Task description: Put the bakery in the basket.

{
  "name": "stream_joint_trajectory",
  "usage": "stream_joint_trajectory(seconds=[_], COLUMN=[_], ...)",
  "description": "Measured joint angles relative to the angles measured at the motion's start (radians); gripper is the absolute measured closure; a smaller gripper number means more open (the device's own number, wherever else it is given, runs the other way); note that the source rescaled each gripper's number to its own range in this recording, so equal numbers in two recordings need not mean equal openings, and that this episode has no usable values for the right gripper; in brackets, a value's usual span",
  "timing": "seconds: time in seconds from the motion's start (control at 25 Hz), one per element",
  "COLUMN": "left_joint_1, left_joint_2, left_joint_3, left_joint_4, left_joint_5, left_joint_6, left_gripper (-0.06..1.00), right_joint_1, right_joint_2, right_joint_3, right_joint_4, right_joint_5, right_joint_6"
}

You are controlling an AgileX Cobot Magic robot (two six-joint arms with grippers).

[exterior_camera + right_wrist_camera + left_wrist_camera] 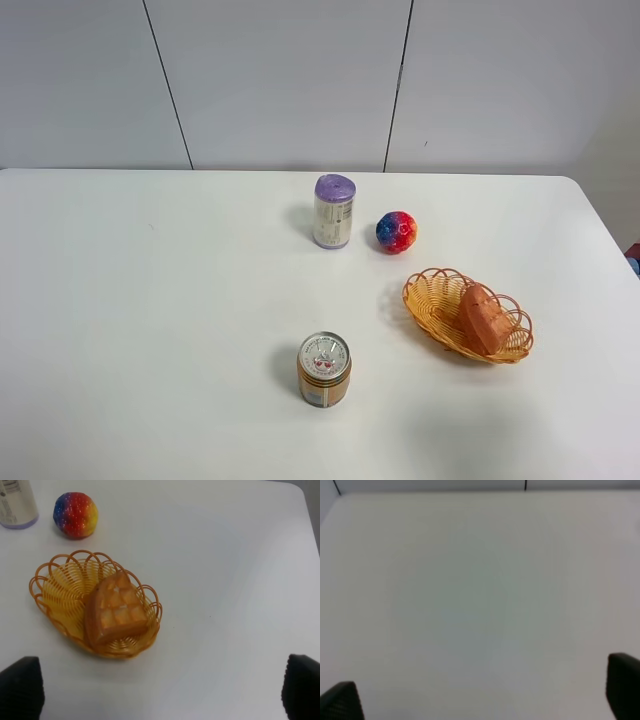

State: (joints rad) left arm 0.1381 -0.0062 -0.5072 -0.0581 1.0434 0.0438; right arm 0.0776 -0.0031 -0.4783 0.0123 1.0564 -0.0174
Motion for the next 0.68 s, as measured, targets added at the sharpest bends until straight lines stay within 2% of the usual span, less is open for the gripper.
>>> stream_joint_trajectory(seconds=[0.68], left_joint_1=[0.0], left_joint_2=[0.0], left_joint_3=[0.003], left_joint_4=[0.002], left_joint_5=[0.007], left_joint_6=[-0.009], left_gripper=[-0.01], right_joint_1=[0.0], right_joint_2=[0.0], right_joint_3=[0.0], right_joint_4=[0.0], right_joint_5=[0.0], right_joint_6=[0.0])
